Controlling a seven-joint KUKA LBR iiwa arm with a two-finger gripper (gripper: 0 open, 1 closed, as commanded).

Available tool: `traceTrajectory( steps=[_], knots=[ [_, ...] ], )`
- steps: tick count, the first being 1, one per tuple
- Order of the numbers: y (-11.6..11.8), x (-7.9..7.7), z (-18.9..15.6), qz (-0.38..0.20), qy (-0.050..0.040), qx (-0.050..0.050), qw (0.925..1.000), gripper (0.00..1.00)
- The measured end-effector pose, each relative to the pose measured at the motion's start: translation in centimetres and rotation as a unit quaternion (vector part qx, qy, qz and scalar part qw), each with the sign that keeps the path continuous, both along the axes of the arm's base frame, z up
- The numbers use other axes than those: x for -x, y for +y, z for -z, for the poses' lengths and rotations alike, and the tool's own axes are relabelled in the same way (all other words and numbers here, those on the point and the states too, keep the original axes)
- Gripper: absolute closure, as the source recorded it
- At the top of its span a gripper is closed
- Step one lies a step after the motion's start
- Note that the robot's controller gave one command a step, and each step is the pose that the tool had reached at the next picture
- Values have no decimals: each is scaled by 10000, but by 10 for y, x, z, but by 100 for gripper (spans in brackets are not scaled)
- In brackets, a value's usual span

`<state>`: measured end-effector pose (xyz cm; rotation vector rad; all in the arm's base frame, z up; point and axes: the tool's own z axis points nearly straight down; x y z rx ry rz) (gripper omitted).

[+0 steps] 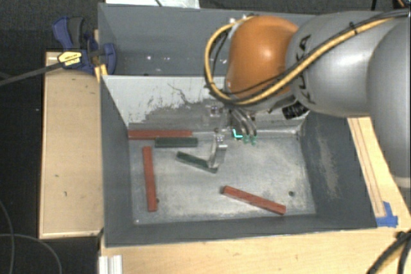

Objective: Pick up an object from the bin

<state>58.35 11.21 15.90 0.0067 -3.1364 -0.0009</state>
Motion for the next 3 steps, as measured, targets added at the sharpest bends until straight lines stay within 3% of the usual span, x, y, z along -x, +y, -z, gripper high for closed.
traceTrajectory(
  steps=[1, 2, 3],
  knots=[
    [6, 2, 89, 296, -1, 4, 9996, 0],
    [6, -1, 84, 320, -46, -6, 9995, 100],
    [5, -1, 84, 322, -37, -5, 9995, 0]
  ],
)
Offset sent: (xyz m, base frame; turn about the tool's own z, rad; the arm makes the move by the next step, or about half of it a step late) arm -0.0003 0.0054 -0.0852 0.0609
